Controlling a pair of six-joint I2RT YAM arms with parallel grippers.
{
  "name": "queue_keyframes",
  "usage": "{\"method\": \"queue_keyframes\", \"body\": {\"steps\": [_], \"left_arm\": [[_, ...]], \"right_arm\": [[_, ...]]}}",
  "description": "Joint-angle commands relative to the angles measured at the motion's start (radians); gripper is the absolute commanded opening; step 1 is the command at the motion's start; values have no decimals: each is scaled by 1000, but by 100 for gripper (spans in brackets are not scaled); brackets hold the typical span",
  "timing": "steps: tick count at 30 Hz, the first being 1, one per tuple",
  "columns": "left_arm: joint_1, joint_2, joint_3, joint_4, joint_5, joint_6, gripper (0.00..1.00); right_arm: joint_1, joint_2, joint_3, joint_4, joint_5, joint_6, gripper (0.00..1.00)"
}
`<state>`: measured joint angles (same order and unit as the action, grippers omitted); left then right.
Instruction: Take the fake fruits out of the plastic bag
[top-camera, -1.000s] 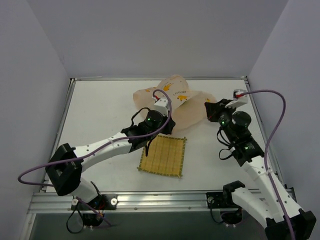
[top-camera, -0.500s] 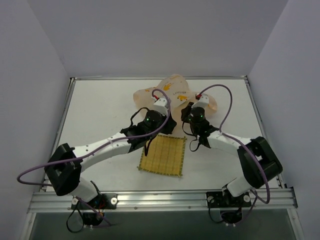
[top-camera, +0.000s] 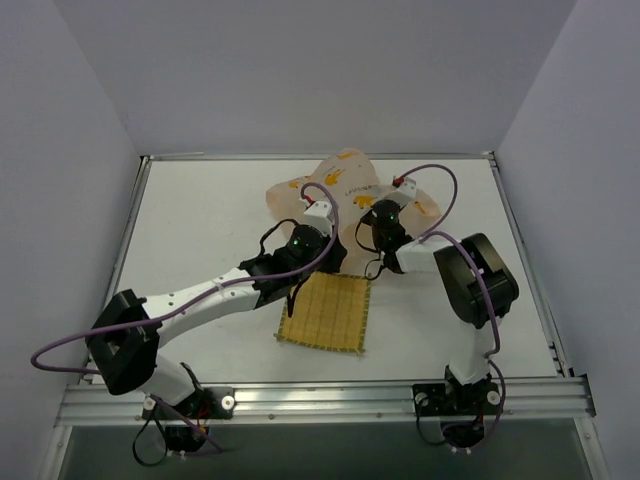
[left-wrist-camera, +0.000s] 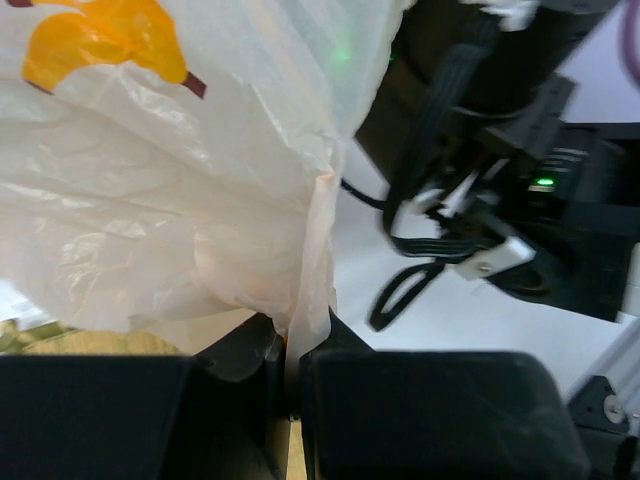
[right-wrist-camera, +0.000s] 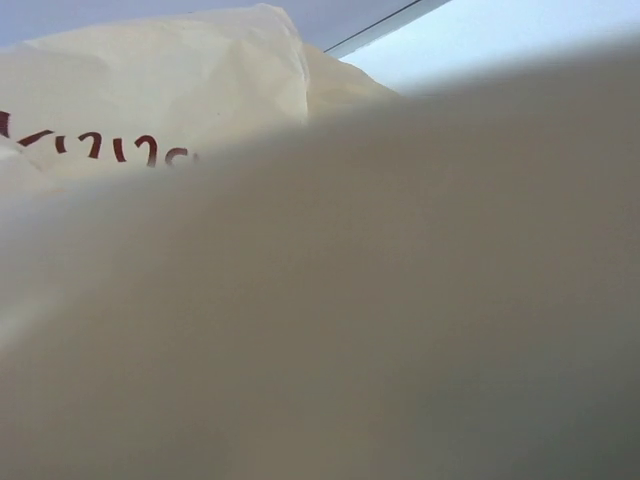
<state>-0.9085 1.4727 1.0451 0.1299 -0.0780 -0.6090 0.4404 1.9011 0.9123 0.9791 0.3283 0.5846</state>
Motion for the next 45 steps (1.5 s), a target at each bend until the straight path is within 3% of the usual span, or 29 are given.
{"method": "queue_keyframes", "body": {"steps": [1,4,9,14,18,23,26,27,29,30,31,35,42,45], "left_arm": [[-1,-92,-11,-64,-114,49,2],[-1,-130,-31,-81,-144,54,2],[-4,-127,-56,-38,-37,11,2],[-1,-103,-54,-44,-28,14,2],[5,-75,-57,-32,-37,20,2],[14,-25,-48,14,-19,11,2],[26,0,-31,17,-9,15,2],[33,4,-28,19,-9,17,2],[55,14,-25,28,0,12,2],[65,15,-25,33,3,9,2],[72,14,-25,46,6,2,2],[148,43,-5,128,102,-60,2],[201,101,75,120,47,-8,2],[224,101,75,125,37,-3,2]], "right_arm": [[9,-121,-50,69,-14,-12,59],[-29,-139,34,-79,-76,-22,71],[-35,38,204,-177,-141,-59,81],[-51,168,309,-204,-120,-40,88],[-49,272,488,-292,-113,-63,97],[-43,410,623,-344,-120,-98,98],[-45,429,628,-304,-123,-109,86],[-45,429,625,-283,-145,-115,71],[-43,403,605,-272,-173,-124,58],[-45,385,588,-255,-187,-132,44],[-45,334,565,-241,-211,-135,41],[-43,181,424,-243,-296,-154,39],[-43,-31,277,-365,-553,-120,40],[-28,-99,183,-338,-627,-69,40]]}}
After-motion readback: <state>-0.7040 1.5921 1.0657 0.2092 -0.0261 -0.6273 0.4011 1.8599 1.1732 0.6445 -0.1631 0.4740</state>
